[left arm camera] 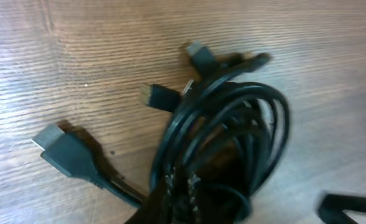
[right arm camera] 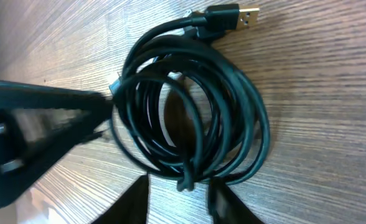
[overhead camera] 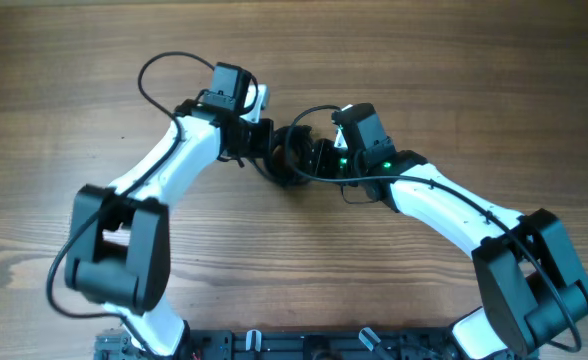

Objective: Untangle cables

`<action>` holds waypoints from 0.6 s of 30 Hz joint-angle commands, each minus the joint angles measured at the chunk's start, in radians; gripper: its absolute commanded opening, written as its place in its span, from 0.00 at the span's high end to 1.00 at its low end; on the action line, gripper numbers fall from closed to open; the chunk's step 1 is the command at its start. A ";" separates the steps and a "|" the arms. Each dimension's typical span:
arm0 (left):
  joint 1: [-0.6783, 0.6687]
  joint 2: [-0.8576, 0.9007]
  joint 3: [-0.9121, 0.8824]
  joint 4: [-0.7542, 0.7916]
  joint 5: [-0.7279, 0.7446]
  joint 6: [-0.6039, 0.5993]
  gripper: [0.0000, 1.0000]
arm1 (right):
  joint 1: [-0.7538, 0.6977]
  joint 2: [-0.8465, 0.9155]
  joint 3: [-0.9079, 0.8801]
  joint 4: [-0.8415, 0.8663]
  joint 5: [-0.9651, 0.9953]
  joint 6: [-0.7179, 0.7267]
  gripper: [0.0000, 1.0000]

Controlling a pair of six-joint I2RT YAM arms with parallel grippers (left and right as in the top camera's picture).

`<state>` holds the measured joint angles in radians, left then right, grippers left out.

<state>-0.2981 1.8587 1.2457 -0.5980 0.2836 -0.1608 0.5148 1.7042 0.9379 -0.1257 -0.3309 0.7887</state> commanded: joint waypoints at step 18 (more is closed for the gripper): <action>0.002 0.117 -0.002 0.098 -0.015 -0.031 0.94 | 0.055 0.042 0.003 0.003 0.073 0.001 0.68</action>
<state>-0.2970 1.9308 1.2461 -0.5014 0.2832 -0.1757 0.5652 1.7054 0.9379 -0.1268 -0.2859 0.7883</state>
